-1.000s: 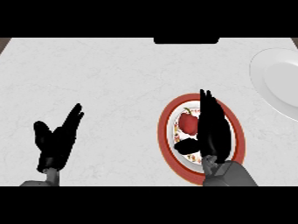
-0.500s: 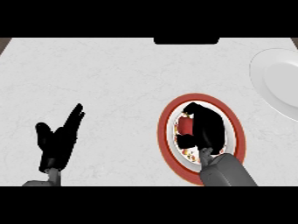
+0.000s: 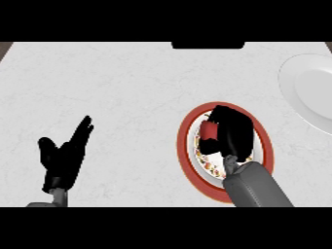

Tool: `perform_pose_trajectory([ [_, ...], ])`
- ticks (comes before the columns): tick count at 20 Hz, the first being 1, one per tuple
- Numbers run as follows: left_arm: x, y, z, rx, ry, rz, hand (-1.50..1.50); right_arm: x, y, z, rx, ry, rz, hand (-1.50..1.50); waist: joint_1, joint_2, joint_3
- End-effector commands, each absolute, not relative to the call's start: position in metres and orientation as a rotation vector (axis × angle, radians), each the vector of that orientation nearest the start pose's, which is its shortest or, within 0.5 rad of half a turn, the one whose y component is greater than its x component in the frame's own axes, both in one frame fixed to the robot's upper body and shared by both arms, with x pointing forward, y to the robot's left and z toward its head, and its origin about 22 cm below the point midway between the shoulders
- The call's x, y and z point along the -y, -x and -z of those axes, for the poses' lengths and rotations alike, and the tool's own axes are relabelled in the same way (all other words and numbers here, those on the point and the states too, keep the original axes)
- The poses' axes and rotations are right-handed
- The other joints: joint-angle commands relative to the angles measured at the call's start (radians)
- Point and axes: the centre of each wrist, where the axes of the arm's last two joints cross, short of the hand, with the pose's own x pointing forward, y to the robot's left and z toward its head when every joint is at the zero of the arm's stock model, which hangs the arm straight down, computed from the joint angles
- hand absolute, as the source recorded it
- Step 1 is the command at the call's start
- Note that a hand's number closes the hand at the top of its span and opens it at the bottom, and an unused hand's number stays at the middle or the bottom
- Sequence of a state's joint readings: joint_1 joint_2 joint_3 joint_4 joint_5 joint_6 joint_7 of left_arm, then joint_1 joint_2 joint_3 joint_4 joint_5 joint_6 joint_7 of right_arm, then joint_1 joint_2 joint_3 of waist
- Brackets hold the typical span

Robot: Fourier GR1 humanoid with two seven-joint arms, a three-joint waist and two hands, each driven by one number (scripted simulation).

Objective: Pick the bell pepper from the plate and place it in the plate

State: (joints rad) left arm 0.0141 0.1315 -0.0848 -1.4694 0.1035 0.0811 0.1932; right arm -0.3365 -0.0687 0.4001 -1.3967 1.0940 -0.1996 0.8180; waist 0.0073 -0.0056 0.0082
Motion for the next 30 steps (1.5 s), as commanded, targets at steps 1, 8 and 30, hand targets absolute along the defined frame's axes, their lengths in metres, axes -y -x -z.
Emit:
perform_pose_trajectory([
  [1,-0.242,-0.232,0.034,1.192,0.006,0.014,0.0,0.141,-0.34,-0.061,1.061,1.234,-0.377,1.5,0.018,0.019,-0.009],
  [8,-0.234,-0.239,0.019,1.264,0.013,0.058,0.0,0.238,-0.393,-0.123,0.769,1.52,0.084,1.5,0.064,0.067,-0.015],
  [30,-0.215,-0.247,0.012,1.256,0.064,0.108,0.0,0.353,-0.407,-0.187,0.576,1.997,0.783,1.5,0.105,0.067,-0.005],
])
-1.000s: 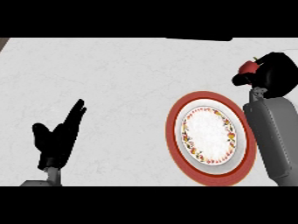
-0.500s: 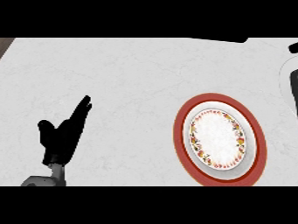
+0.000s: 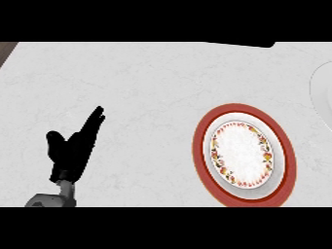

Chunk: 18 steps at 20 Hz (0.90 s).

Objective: Pick the bell pepper from the plate and place it in the plate

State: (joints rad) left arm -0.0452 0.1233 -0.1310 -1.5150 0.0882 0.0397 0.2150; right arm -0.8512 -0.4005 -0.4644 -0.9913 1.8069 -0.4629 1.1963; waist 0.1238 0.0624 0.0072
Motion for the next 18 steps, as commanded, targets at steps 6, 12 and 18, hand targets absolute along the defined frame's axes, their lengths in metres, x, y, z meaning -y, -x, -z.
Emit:
perform_pose_trajectory([
  [6,-0.217,-0.247,0.013,1.246,0.044,0.083,0.0,0.377,-0.391,-0.155,0.474,2.1,0.828,1.5,-0.044,-0.016,-0.003],
  [12,-0.225,-0.245,0.02,1.231,0.044,0.061,0.0,0.396,-0.374,-0.123,0.425,2.111,0.883,1.5,-0.055,-0.019,-0.002],
  [18,-0.218,-0.242,0.026,1.219,0.025,0.041,0.0,0.419,-0.358,-0.103,0.439,2.123,0.923,1.5,-0.079,-0.033,-0.002],
])
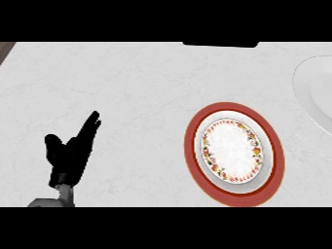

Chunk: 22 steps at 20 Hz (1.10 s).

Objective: Pick the bell pepper from the plate and place it in the plate

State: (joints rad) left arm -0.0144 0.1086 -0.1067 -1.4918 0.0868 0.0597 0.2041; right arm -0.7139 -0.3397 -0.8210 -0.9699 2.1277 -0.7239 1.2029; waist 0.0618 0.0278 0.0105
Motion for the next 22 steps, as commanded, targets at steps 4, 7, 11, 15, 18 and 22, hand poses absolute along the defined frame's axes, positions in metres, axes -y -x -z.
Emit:
perform_pose_trajectory([
  [4,-0.236,-0.231,0.035,1.199,0.023,0.024,0.0,0.431,-0.342,-0.059,0.158,1.86,0.902,-1.5,-0.029,-0.003,-0.005],
  [7,-0.228,-0.231,0.035,1.2,0.022,0.037,0.0,0.425,-0.355,-0.053,0.205,1.725,0.902,-1.5,-0.023,-0.005,-0.005],
  [11,-0.229,-0.242,0.02,1.208,0.003,0.045,0.0,0.438,-0.349,-0.037,0.326,1.724,0.937,-1.5,-0.019,-0.005,-0.003],
  [15,-0.242,-0.243,0.021,1.198,0.013,0.035,0.0,0.436,-0.348,-0.03,0.512,1.812,0.979,-1.5,-0.025,-0.008,-0.004],
  [18,-0.232,-0.239,0.02,1.21,0.025,0.043,0.0,0.44,-0.348,-0.038,0.628,1.893,1.085,-1.5,-0.026,-0.011,-0.004],
  [22,-0.219,-0.239,0.027,1.202,0.033,0.037,0.0,0.424,-0.349,-0.028,0.695,1.902,1.209,-1.5,-0.039,-0.015,-0.007],
])
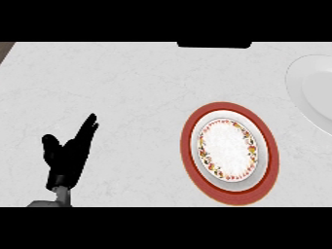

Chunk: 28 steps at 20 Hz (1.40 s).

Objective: Pick the bell pepper from the plate and place it in the plate

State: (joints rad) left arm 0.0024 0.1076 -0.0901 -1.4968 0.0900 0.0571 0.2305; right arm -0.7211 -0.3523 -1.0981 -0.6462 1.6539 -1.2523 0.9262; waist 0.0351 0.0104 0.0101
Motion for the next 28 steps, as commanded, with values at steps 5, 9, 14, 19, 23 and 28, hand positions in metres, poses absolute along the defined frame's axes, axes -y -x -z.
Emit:
perform_pose_trajectory([
  [5,-0.232,-0.232,0.032,1.188,-0.02,0.023,0.0,0.38,-0.366,-0.027,0.794,1.803,1.253,-1.5,-0.019,-0.007,-0.008],
  [9,-0.239,-0.212,0.041,1.178,-0.014,0.007,0.0,0.339,-0.367,-0.02,0.908,1.7,1.232,-1.5,-0.036,-0.017,-0.009],
  [14,-0.247,-0.225,0.042,1.172,-0.027,0.006,0.0,0.3,-0.354,-0.016,0.98,1.601,1.159,-1.5,-0.045,-0.016,-0.011],
  [19,-0.24,-0.241,0.024,1.18,0.005,-0.002,0.0,0.289,-0.348,0.012,0.93,1.602,1.065,-1.5,-0.033,-0.014,-0.011],
  [23,-0.259,-0.237,0.025,1.171,0.004,0.006,0.0,0.277,-0.341,0.027,0.91,1.559,1.044,-1.5,-0.027,-0.016,-0.012],
  [28,-0.23,-0.242,0.031,1.206,0.014,0.023,0.0,0.267,-0.354,0.03,0.881,1.534,1.046,-1.5,-0.024,-0.012,-0.012],
])
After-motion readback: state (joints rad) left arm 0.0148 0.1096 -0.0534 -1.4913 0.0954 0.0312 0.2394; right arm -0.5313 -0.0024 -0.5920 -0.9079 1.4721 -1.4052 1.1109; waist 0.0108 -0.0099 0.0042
